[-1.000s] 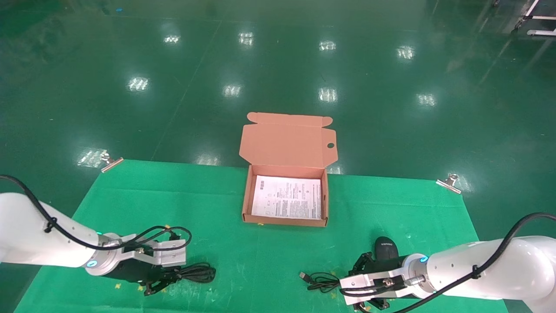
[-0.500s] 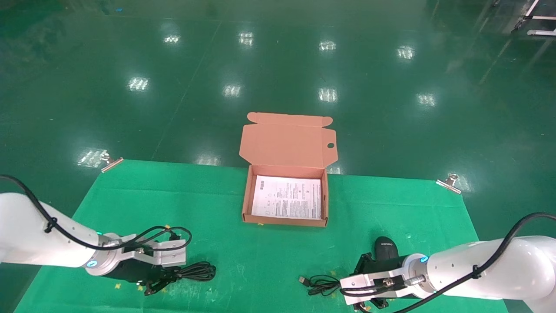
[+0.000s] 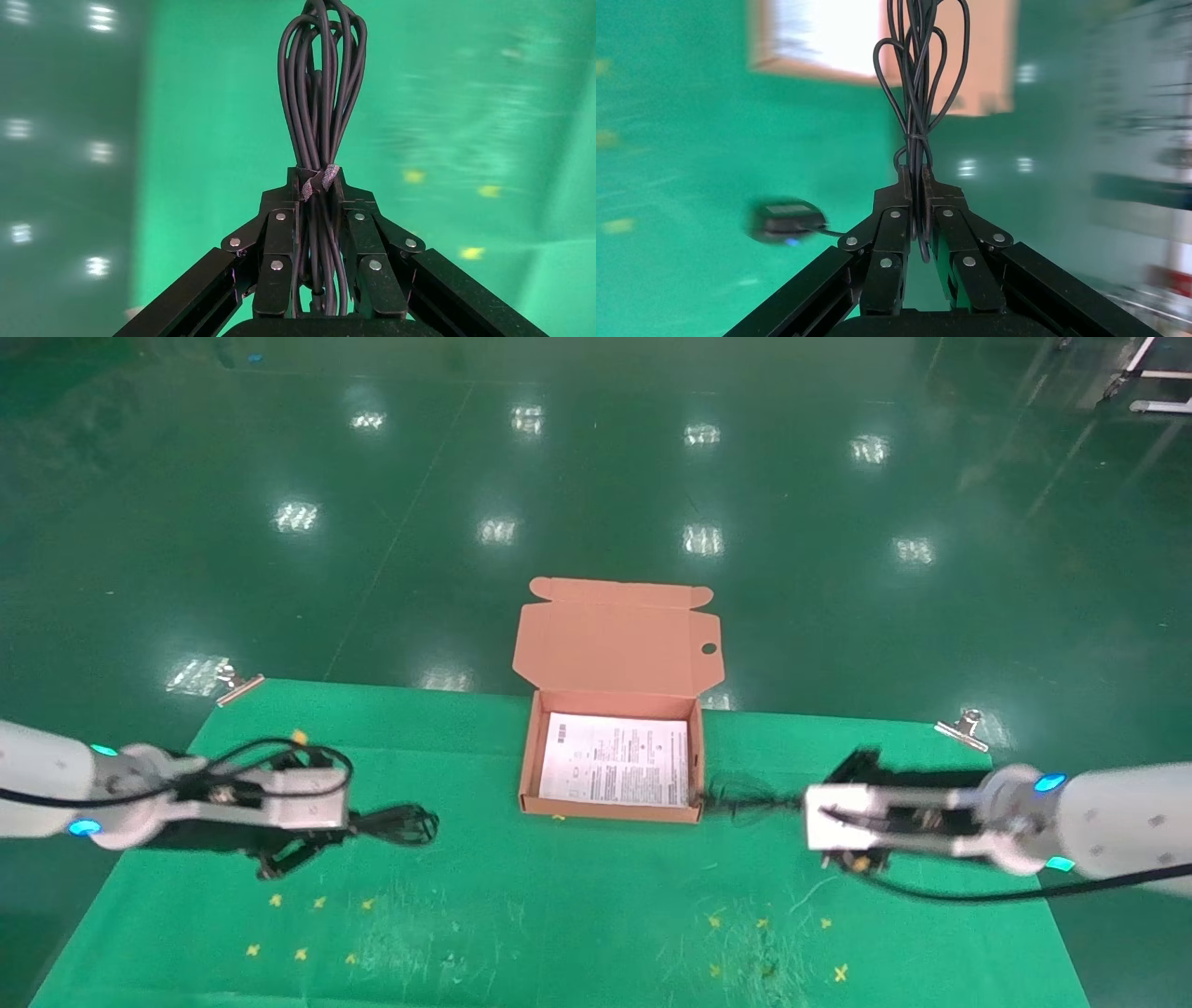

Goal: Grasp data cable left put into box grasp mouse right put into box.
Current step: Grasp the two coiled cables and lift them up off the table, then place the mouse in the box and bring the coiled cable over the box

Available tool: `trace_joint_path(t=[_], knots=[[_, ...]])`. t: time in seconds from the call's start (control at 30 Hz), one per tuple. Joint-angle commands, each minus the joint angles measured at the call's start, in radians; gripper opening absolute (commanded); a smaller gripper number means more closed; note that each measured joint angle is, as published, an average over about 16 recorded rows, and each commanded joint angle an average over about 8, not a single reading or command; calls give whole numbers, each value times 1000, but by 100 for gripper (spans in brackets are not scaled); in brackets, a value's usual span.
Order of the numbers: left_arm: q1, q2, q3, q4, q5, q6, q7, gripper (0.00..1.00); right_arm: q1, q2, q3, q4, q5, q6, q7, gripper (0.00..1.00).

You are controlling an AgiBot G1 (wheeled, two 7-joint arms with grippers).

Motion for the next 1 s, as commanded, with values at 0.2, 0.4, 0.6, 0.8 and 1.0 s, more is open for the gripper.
trace_joint_path(t=[0.2, 0.4, 0.6, 0.8, 1.0], knots=[[-45, -10, -29, -107, 34, -51, -58, 0, 73, 3, 46, 57, -27, 52, 43, 0], [-84, 29, -43, -144, 67, -111, -74, 0, 152, -79, 61, 37, -28, 97, 17, 0], [-113, 78, -42, -144, 103, -162, -62, 0, 225, -183, 65, -46, -10, 152, -52, 0], [-136, 122, -41, -124, 135, -208, -55, 0, 290, -289, 66, -173, 31, 200, -156, 0], [-149, 139, -45, -116, 150, -235, -57, 0, 324, -350, 72, -260, 88, 215, -249, 0]])
